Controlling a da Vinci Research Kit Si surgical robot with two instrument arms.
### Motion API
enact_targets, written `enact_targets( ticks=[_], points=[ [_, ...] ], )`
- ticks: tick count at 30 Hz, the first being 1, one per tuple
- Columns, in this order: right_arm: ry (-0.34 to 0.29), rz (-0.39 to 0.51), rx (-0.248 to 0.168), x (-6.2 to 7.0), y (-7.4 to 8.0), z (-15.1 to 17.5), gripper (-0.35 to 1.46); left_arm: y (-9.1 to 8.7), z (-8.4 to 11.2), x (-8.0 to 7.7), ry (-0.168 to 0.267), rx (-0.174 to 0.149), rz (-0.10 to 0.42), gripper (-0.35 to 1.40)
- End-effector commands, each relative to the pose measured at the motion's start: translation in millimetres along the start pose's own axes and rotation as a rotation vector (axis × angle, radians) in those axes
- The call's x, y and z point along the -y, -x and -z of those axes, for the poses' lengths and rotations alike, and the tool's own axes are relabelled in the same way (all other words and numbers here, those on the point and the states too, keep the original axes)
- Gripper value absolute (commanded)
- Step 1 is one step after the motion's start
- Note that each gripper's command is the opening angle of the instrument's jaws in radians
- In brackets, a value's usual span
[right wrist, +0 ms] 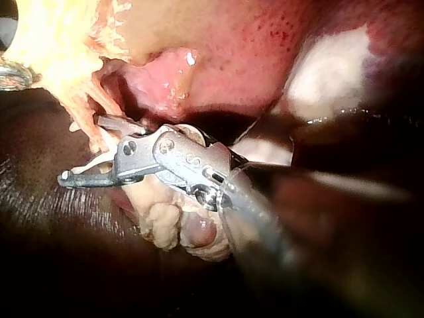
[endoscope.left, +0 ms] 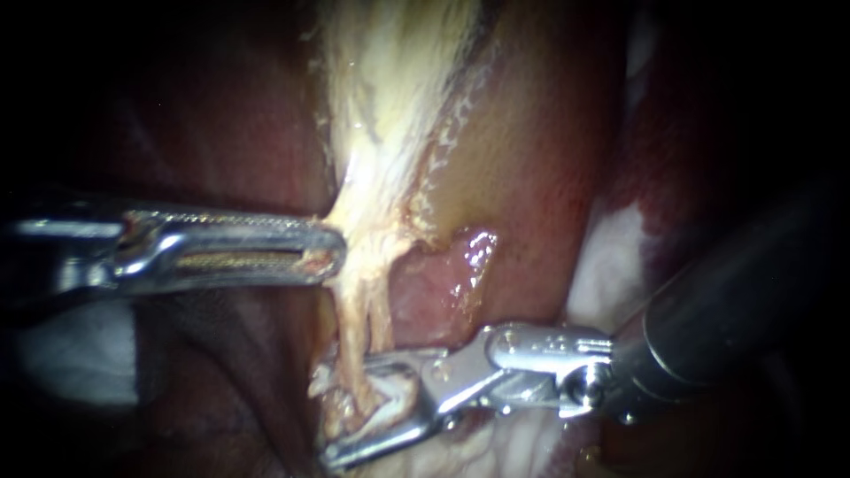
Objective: Clipping first clip left tube
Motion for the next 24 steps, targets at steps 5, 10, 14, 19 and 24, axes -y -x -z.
enact_targets(
  ticks=[5, 10, 14, 19, 24],
  points=[
    [0.002, 0.0, 0.0, -0.1, 0.0, -0.1, 0.58, 0.0, -0.1, 0.0, 0.001, 0.0, 0.0, -0.35],
    [0.003, 0.0, -0.001, -0.4, 0.1, -0.2, 0.55, 0.0, -0.1, 0.0, 0.001, 0.0, 0.001, -0.35],
    [0.001, 0.0, 0.0, -0.5, 0.3, 0.4, 0.36, 0.0, -0.1, 0.0, 0.001, 0.0, 0.0, -0.35],
    [0.059, -0.005, 0.005, -1.1, 0.7, 1.9, -0.35, 0.0, 0.0, 0.0, 0.0, 0.0, 0.0, -0.35],
    [0.065, -0.005, 0.004, -1.5, 1.0, 2.2, -0.35, 0.0, -0.1, -0.1, 0.0, 0.0, 0.0, -0.35]
  ],
)
